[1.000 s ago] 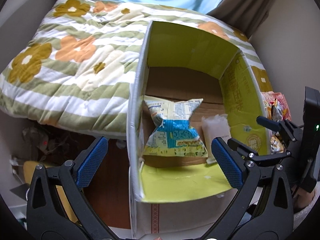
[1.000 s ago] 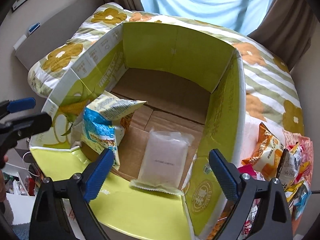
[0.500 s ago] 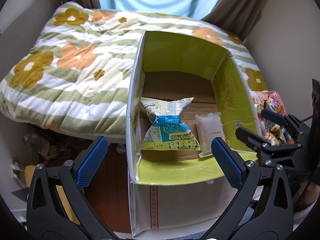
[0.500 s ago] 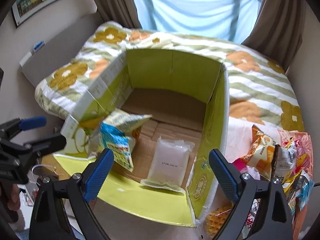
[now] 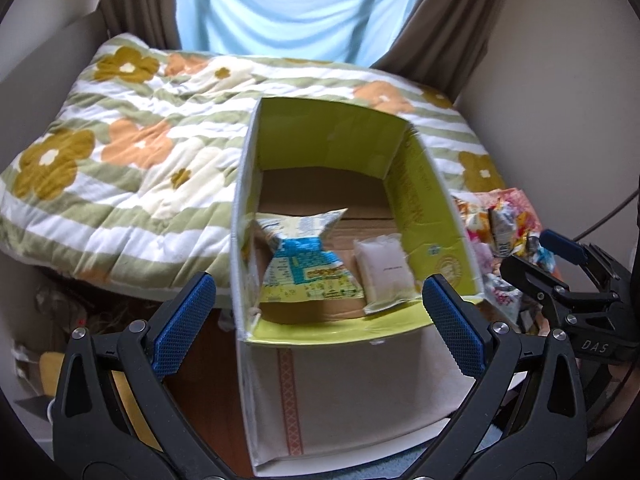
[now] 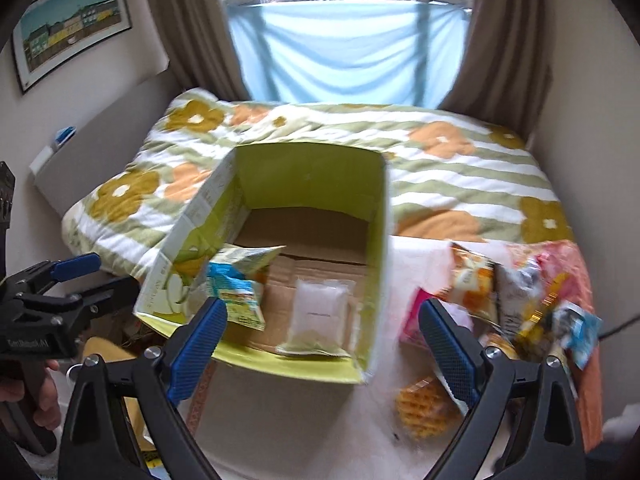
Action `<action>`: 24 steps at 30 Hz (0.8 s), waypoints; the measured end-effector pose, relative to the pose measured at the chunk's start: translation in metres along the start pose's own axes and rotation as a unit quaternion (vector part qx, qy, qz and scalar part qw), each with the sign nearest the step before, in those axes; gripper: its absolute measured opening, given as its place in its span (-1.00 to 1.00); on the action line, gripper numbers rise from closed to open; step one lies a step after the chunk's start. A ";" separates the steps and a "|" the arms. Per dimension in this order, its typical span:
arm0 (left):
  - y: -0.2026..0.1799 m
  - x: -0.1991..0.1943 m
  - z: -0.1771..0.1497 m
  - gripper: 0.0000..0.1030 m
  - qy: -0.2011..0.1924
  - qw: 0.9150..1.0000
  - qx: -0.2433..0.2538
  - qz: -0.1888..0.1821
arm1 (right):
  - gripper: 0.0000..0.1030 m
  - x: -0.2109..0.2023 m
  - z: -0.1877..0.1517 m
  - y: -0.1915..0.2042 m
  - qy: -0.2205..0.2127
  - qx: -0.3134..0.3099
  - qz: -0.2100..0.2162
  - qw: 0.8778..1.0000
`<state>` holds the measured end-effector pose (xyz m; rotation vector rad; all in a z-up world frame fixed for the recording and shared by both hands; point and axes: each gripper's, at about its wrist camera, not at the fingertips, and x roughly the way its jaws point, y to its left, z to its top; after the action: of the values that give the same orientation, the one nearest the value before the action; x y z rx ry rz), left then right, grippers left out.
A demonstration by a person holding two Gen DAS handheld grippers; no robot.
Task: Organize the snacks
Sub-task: 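Grasp the potato chip bag with the left tool while the right tool grasps the brown snack bag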
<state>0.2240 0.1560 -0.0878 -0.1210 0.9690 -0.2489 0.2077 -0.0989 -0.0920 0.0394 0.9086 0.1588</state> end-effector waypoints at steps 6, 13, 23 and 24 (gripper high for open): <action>-0.031 0.003 -0.003 0.99 -0.002 0.999 0.025 -0.020 | 0.86 -0.027 -0.018 -0.029 -0.017 0.029 -0.028 0.999; -0.100 0.018 -0.003 0.99 0.005 0.997 0.069 -0.045 | 0.86 -0.051 -0.045 -0.100 -0.022 0.084 -0.063 0.994; -0.235 0.074 -0.019 0.99 0.047 0.986 0.137 -0.084 | 0.86 -0.064 -0.087 -0.223 0.005 0.178 -0.078 0.981; -0.247 0.082 -0.022 0.99 0.054 0.984 0.146 -0.085 | 0.86 -0.062 -0.091 -0.233 0.009 0.190 -0.079 0.979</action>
<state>0.2119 -0.1039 -0.1131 0.0802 1.0210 -0.5565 0.1263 -0.3418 -0.1232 0.3203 0.9457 -0.1635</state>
